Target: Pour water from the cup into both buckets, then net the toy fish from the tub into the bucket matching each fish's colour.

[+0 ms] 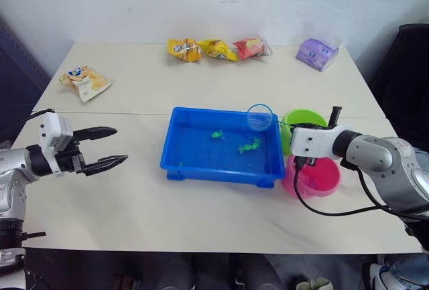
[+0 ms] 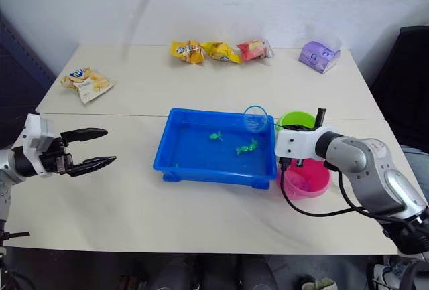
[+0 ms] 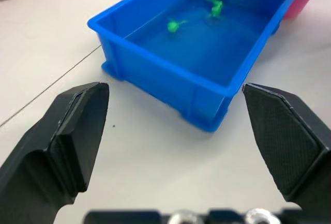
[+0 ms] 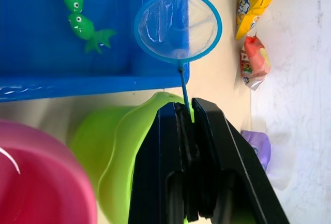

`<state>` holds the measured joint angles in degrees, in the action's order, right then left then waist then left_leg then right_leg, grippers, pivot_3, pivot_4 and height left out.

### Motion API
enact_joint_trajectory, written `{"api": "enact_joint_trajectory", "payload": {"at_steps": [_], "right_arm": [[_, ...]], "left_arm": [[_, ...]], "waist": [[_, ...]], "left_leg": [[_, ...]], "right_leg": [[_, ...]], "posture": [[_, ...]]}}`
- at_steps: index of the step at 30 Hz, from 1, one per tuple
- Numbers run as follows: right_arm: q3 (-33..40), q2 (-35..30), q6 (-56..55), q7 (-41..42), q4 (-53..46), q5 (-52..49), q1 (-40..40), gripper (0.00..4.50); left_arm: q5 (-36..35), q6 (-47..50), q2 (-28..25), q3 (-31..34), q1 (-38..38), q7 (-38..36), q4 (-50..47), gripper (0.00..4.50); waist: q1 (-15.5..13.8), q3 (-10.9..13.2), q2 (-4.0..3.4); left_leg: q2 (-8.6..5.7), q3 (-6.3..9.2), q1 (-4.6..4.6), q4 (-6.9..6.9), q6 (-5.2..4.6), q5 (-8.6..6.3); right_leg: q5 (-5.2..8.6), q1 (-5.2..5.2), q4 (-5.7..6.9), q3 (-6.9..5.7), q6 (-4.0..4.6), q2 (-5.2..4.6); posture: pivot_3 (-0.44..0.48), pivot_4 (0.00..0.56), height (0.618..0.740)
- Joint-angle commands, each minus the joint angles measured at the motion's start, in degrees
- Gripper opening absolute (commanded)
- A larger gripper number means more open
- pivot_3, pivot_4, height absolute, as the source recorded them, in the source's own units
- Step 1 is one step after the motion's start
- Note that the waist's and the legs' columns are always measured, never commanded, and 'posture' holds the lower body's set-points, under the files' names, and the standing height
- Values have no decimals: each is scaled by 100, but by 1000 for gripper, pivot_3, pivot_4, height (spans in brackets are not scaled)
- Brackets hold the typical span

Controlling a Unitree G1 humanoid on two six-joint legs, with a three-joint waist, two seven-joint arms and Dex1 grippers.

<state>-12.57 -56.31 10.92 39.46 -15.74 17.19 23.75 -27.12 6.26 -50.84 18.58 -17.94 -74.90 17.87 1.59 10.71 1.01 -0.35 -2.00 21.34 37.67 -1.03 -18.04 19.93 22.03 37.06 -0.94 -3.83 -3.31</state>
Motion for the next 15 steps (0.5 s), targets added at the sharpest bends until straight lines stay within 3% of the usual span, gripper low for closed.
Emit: {"api": "enact_joint_trajectory", "payload": {"at_steps": [1, 9, 15], "right_arm": [[121, 27, 389, 326, -512, 170, 191, 0], [101, 79, 1236, 1059, -1262, 275, 308, 0], [-227, 20, 1505, 1403, -1343, 803, 634, 0]], "left_arm": [[-17, -112, -87, -91, -292, -244, 66, 4441], [-130, 1141, -25, -724, -1049, -262, -372, 4441], [192, 926, 97, -1164, -1612, -308, -173, 4441]], "waist": [[-7, 0, 0], [-5, 0, 0], [3, 0, 0]], "left_leg": [[0, -2, 5, 0, 0, 0], [-1, -4, 80, 45, 0, 2], [-2, -5, 79, 45, 1, 3]], "right_leg": [[0, 6, 3, 0, 0, 0], [-1, 75, 69, -2, -1, -1], [-1, 79, 72, -1, -1, 1]], "posture": [[0, 150, 740], [0, 150, 740], [0, 150, 740]]}}
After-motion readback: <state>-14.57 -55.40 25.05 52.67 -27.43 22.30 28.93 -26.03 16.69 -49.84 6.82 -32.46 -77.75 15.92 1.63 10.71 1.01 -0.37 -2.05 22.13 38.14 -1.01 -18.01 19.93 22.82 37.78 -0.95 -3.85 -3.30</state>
